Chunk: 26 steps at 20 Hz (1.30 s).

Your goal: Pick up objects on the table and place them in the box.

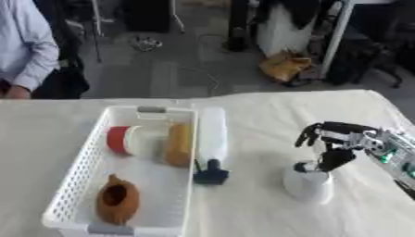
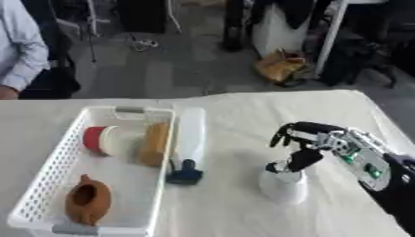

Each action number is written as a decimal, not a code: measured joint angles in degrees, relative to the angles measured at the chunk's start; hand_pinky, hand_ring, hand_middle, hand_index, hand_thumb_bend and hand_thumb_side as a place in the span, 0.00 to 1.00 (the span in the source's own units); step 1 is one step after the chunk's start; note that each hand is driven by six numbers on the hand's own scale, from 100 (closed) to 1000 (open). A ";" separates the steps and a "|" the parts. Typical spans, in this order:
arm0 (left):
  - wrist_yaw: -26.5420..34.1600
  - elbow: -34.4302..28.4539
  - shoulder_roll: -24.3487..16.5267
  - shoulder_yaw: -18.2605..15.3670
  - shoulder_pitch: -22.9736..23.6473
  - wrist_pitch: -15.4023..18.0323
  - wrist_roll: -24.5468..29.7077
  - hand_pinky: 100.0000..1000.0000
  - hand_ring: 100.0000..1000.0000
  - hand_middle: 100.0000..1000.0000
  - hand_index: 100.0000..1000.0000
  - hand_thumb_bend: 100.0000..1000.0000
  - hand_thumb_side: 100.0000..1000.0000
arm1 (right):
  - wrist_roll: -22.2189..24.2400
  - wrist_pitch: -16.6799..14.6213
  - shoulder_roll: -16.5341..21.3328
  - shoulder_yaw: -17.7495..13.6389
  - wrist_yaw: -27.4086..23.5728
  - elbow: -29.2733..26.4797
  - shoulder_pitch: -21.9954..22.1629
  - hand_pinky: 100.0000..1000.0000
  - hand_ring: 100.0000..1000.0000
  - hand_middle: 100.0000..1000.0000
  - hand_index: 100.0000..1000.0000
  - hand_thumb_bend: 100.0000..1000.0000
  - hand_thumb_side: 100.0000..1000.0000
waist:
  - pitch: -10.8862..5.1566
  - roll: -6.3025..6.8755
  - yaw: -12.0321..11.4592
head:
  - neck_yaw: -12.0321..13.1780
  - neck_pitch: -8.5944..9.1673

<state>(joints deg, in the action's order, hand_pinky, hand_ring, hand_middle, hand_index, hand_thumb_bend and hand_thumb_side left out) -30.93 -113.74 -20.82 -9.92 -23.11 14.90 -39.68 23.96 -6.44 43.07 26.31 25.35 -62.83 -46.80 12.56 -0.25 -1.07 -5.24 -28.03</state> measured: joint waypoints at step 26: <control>0.00 0.00 0.00 -0.01 0.05 -0.08 0.16 1.00 0.96 0.83 0.88 0.00 1.00 | 9.18 -5.54 -0.71 1.00 7.22 5.94 0.43 0.46 0.86 0.90 0.97 0.56 0.47 | 0.00 0.51 -0.26 | -0.14 0.03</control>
<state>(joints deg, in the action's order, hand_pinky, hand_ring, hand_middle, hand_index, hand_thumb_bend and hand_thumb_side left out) -30.93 -113.74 -20.82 -9.93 -23.06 14.82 -39.52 33.14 -11.98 42.36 27.31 32.56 -56.89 -46.36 12.56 0.26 -1.33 -5.38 -28.00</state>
